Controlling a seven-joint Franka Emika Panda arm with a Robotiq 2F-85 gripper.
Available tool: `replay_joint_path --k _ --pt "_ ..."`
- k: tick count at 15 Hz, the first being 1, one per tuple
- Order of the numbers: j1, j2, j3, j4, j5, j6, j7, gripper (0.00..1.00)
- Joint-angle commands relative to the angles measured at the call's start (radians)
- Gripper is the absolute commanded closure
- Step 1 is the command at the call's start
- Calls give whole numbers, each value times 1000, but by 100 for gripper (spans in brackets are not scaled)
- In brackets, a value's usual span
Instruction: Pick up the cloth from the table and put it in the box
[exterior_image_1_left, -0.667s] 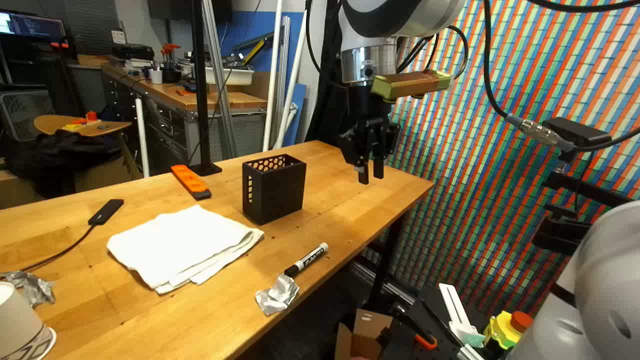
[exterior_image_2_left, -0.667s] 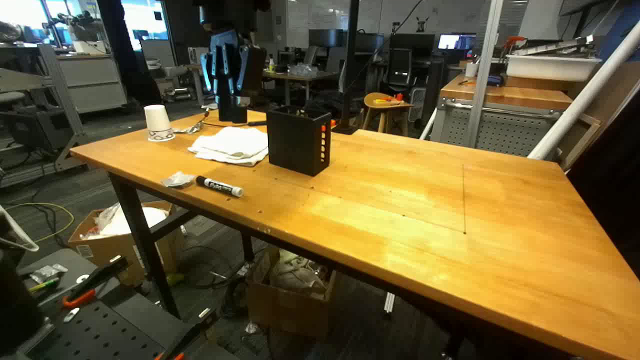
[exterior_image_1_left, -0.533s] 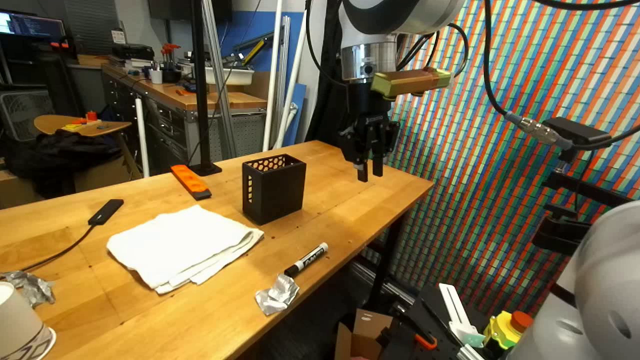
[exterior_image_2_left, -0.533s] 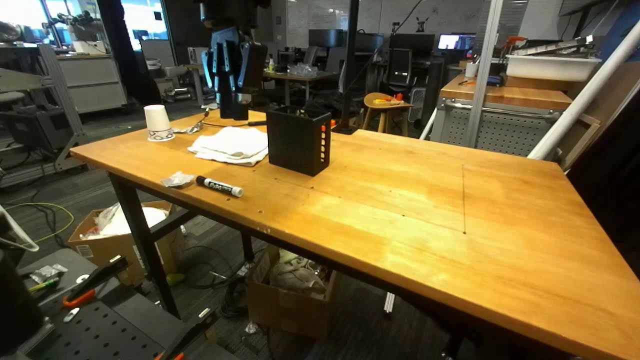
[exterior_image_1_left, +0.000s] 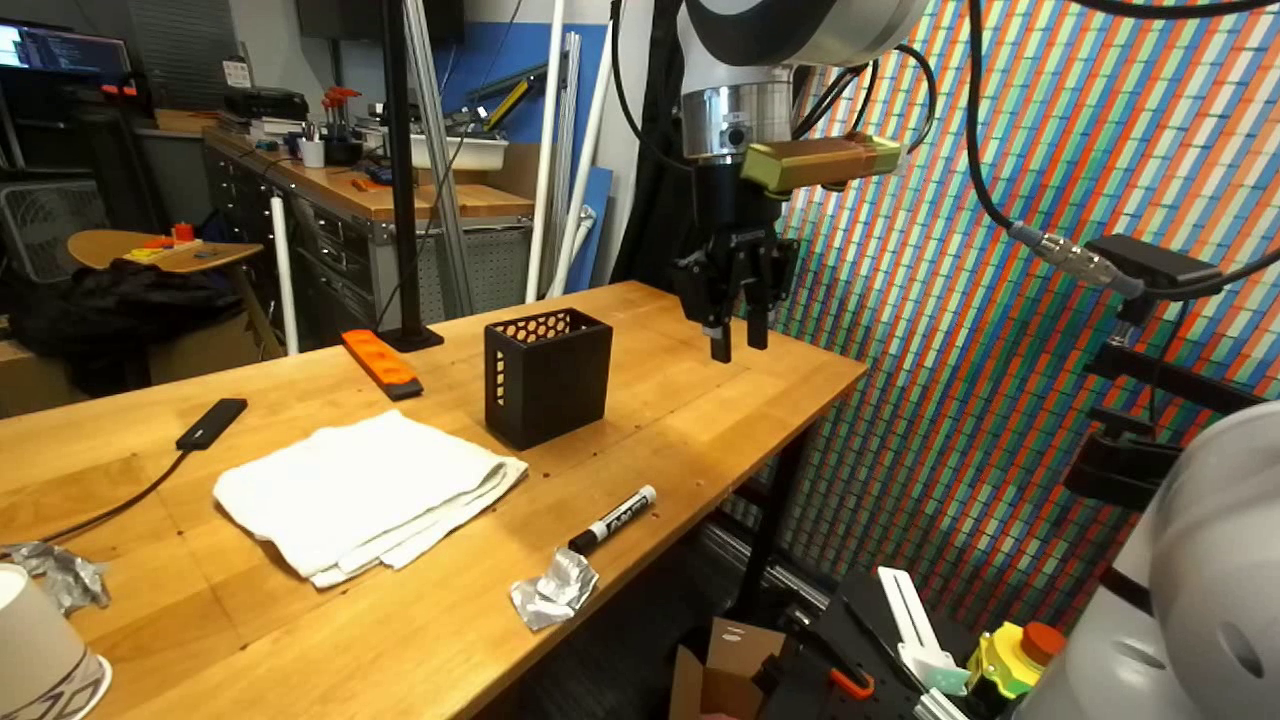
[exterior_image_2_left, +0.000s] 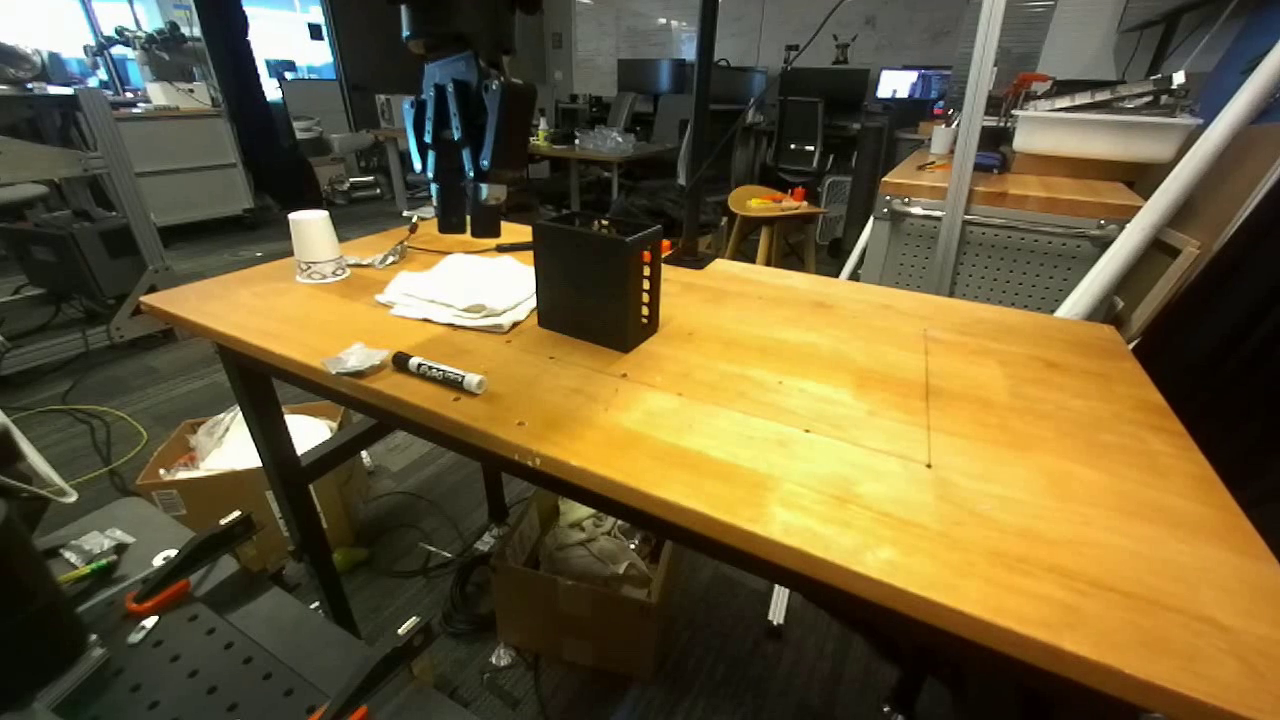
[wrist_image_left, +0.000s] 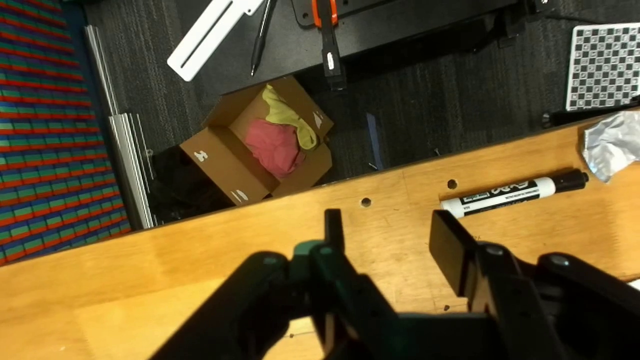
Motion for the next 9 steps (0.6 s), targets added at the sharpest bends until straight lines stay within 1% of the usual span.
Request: replay_joint_path --k 1,2,3,4,6,9 --pt "44 9 8 15 30 3 -11 19" --pt "62 15 16 23 46 6 -14 10" --pt "80 20 22 28 61 11 -19 4" --pt "101 27 30 37 82 20 -25 0" --pt "138 45 45 53 128 52 -33 0" --pt "200 97 68 101 230 114 -62 0"
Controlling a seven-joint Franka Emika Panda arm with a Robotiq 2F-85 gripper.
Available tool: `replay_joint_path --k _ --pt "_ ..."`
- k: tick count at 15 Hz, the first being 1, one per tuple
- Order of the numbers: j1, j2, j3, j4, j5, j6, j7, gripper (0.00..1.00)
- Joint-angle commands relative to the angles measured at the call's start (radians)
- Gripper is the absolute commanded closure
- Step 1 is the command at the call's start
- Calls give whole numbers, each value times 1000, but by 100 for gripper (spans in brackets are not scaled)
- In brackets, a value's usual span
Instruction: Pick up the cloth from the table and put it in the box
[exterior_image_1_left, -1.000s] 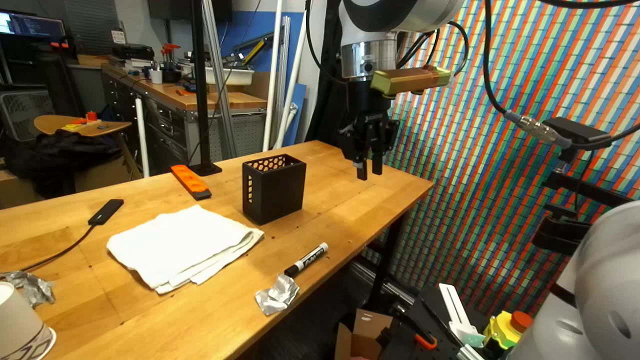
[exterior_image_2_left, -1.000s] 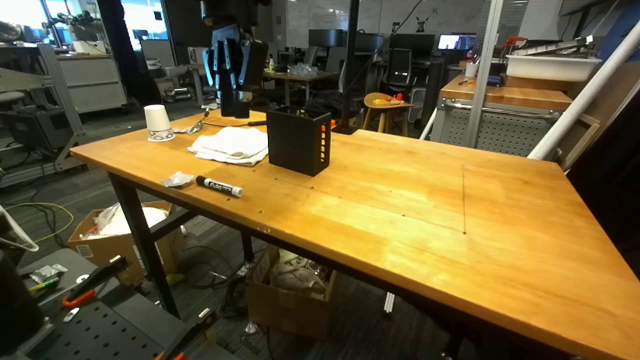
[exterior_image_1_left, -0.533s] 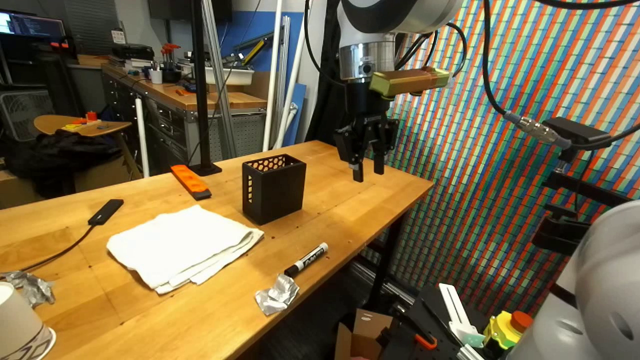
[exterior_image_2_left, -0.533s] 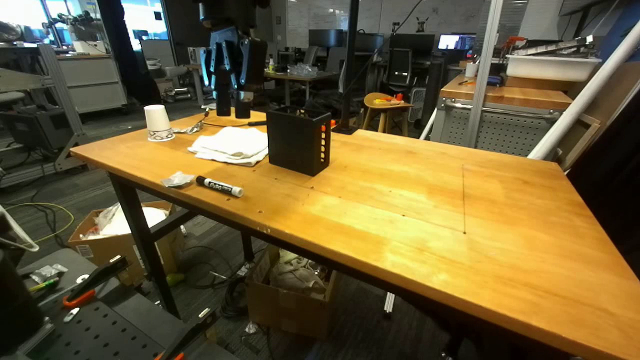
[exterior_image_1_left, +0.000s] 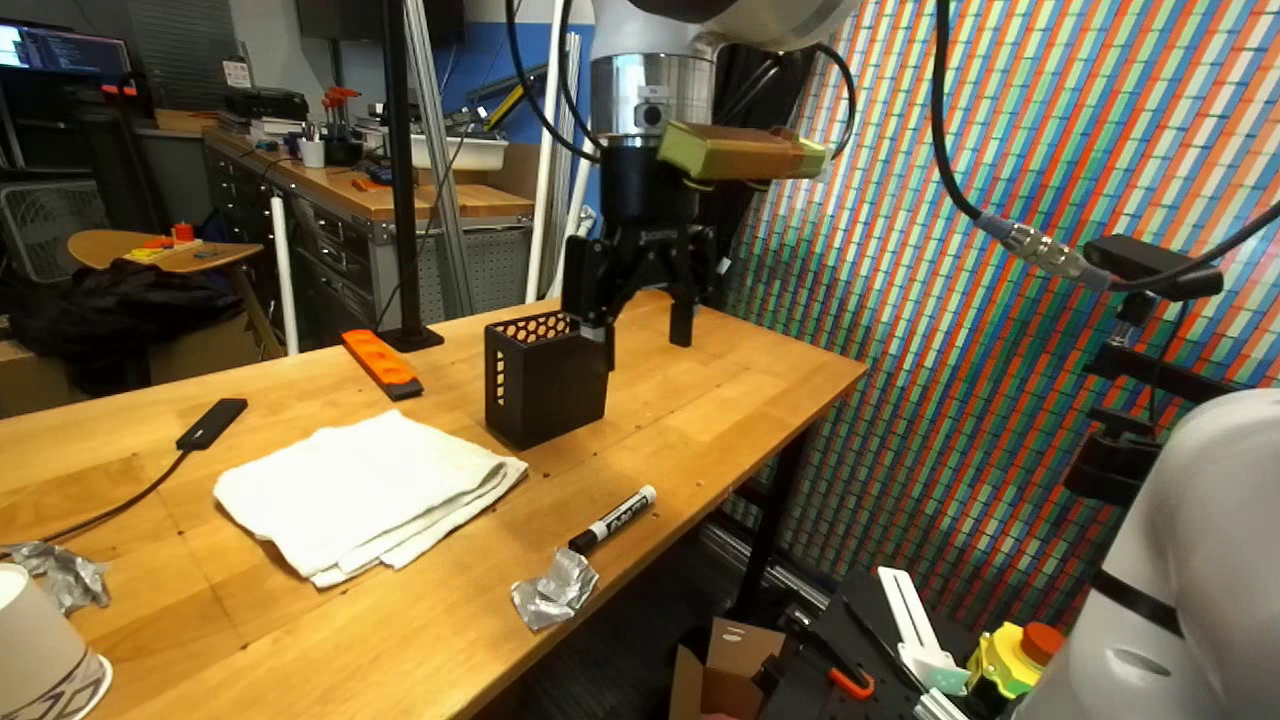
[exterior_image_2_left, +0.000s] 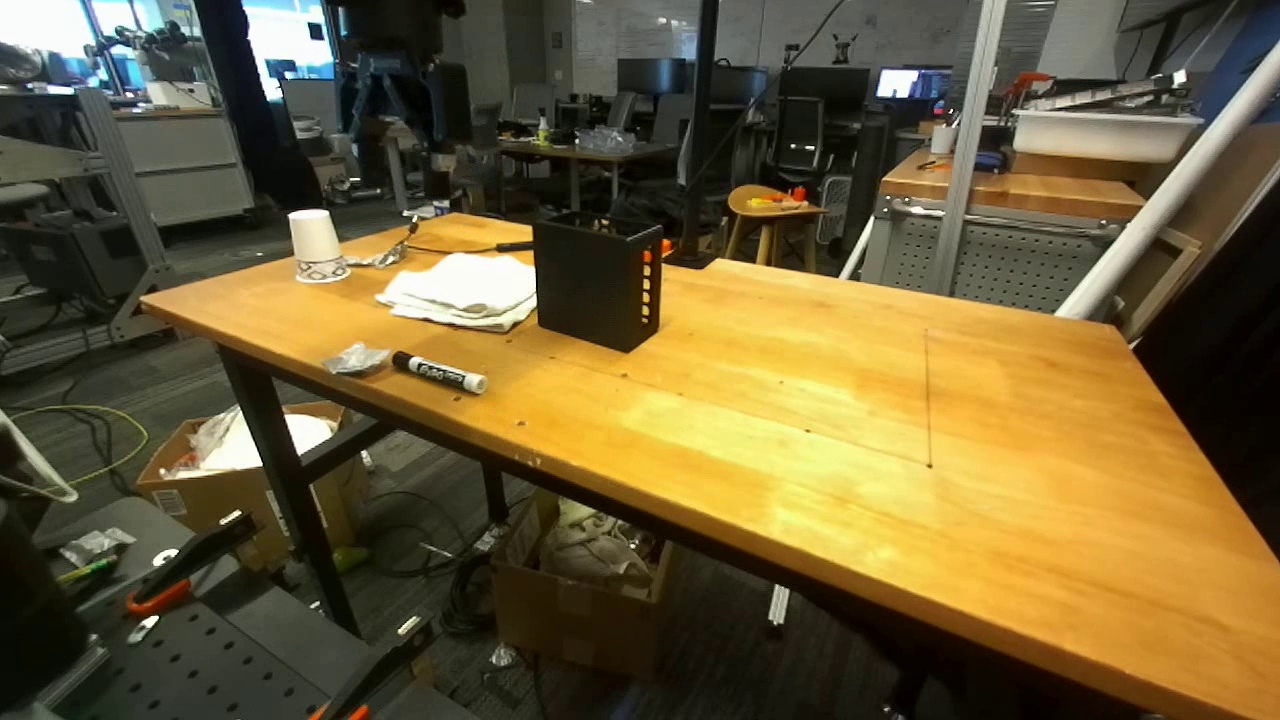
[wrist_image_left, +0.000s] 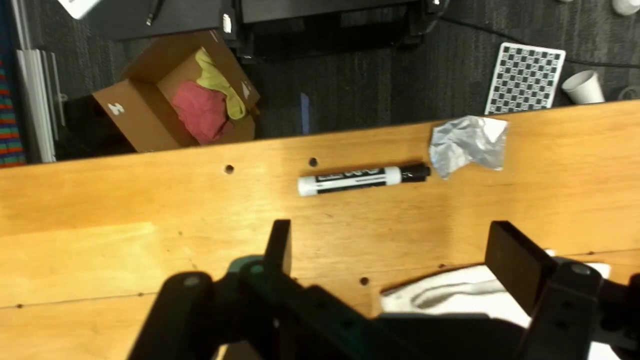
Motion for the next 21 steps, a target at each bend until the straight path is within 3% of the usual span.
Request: replay_joint_path --k 1,6,11,17,21 --pt "65 85 24 89 116 77 -52 0" --pt "131 219 66 200 229 331 -118 0" --pt "141 383 84 268 165 587 -267 0" --pt "122 614 88 315 60 767 -376 0" --pt "118 730 84 344 -31 779 -368 0"
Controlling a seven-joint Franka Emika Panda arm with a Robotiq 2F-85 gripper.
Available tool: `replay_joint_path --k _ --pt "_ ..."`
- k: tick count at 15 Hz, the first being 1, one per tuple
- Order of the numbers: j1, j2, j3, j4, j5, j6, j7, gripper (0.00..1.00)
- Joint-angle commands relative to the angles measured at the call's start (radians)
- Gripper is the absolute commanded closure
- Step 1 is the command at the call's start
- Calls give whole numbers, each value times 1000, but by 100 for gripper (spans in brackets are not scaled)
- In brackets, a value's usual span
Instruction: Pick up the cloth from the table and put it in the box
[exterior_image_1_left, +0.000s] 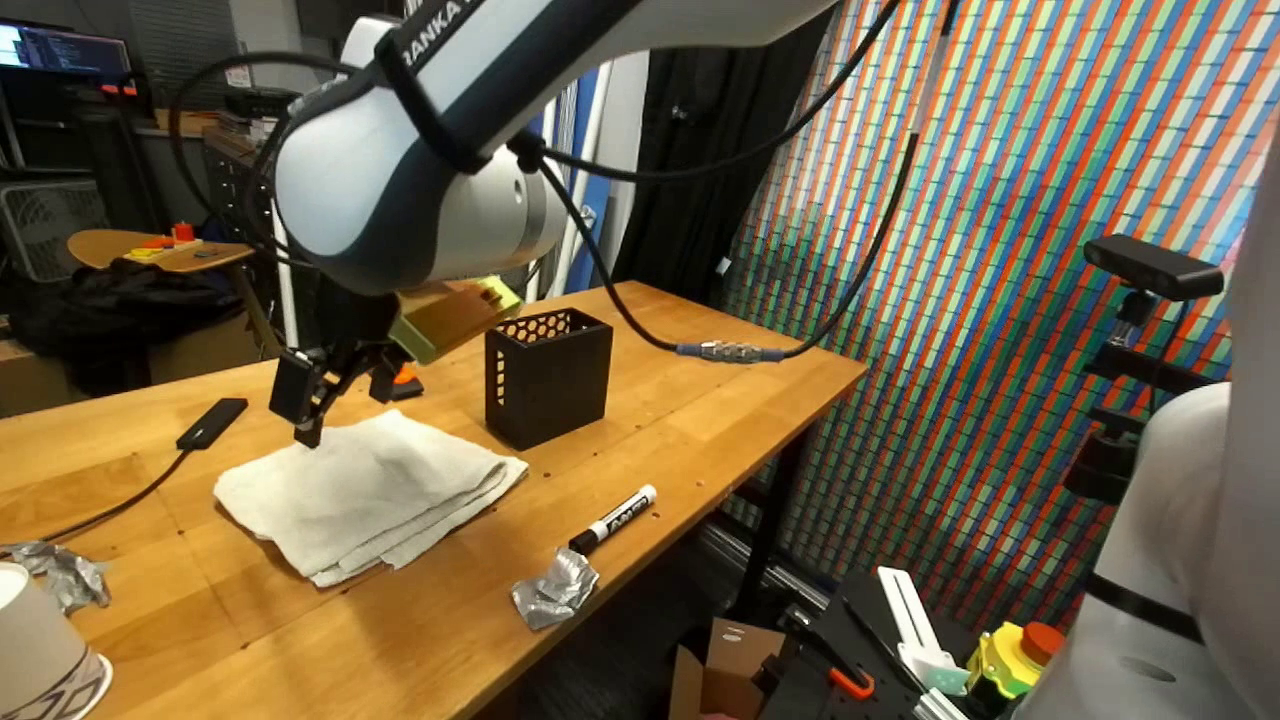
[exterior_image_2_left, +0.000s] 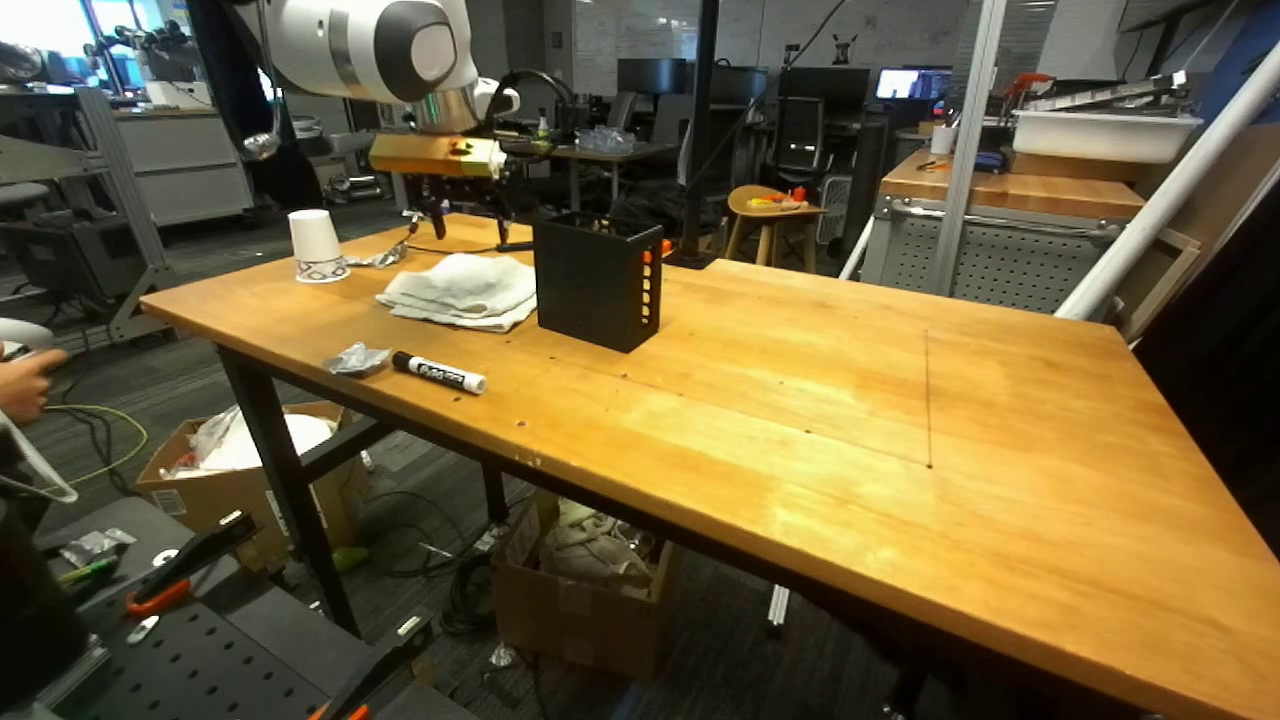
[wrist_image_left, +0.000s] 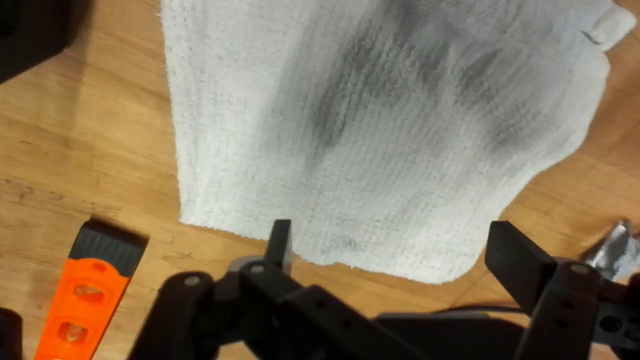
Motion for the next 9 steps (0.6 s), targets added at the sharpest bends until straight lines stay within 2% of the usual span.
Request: replay_joint_path --k 1,5,7,9 --pt "-9 101 1 53 -75 6 -14 0" --pt "-4 150 -12 35 -151 -32 -6 0" --pt "-5 142 -10 15 -163 -37 4 26" --pt "-16 119 2 -3 -131 -53 16 41"
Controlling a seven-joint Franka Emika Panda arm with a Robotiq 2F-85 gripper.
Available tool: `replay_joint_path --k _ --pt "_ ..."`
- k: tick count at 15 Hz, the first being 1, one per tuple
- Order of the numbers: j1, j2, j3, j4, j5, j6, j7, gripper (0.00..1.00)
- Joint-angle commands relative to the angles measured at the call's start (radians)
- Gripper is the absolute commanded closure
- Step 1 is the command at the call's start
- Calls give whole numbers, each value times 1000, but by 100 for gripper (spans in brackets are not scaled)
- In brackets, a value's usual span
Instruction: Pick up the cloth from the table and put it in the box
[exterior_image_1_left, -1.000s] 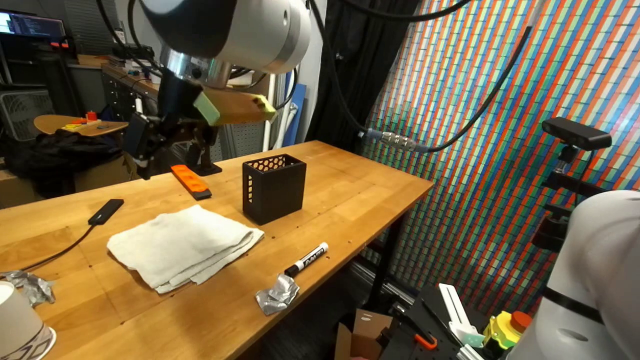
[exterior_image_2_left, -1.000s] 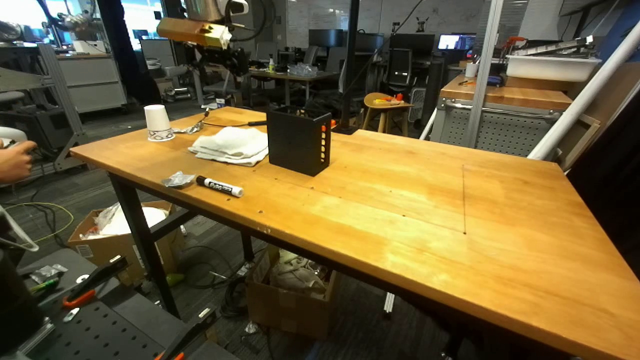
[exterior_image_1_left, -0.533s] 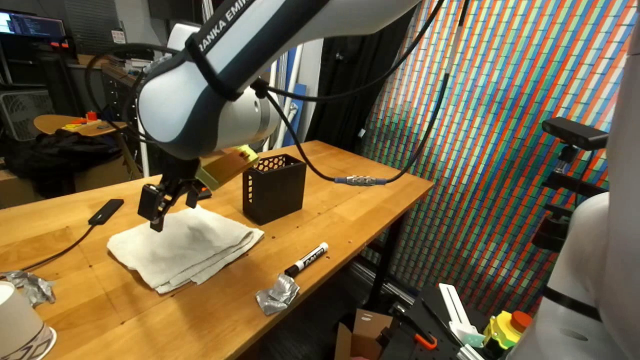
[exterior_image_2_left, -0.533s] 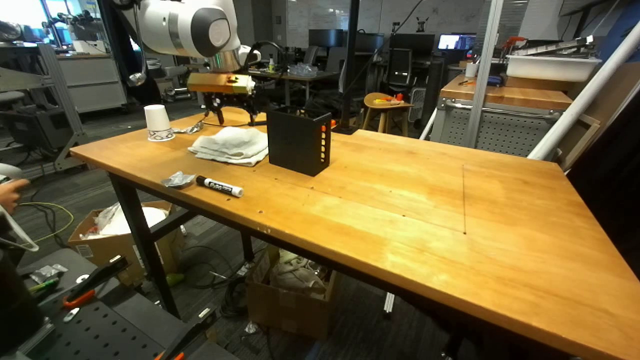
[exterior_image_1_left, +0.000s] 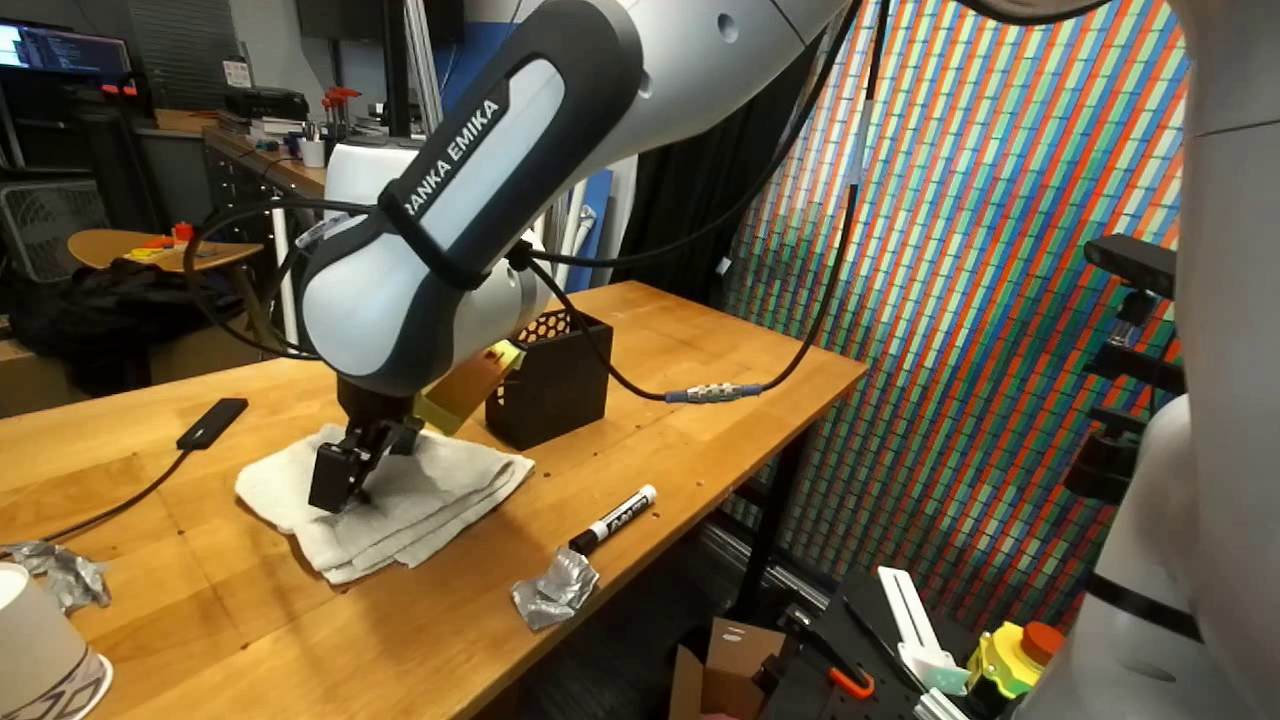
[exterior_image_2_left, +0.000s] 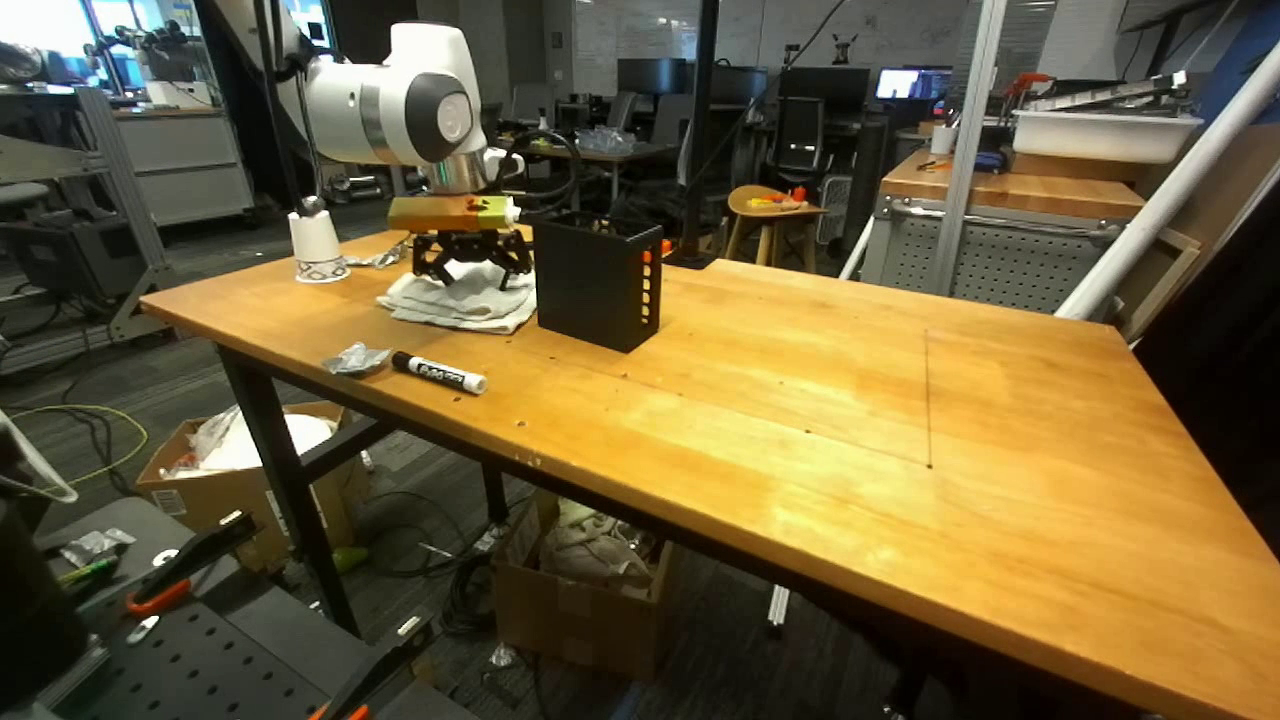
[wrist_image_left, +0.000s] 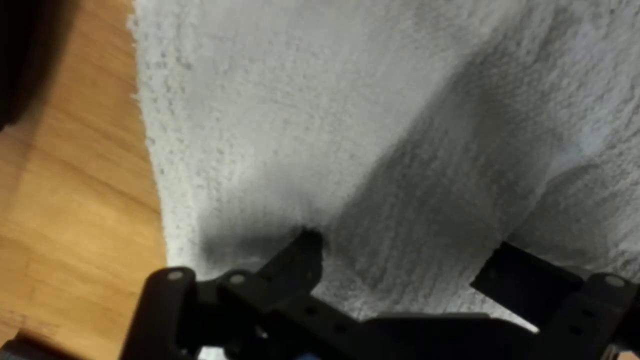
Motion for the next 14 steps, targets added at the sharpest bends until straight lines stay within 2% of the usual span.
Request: replay_joint_path --k 1,6,8,14 --pt "-19 -25 16 -26 27 -44 17 51" --pt "-36 -87 26 -23 119 -68 64 88" --pt "-36 -130 20 -23 145 -87 95 100" --pt "-66 -310 -12 -32 179 -208 161 97"
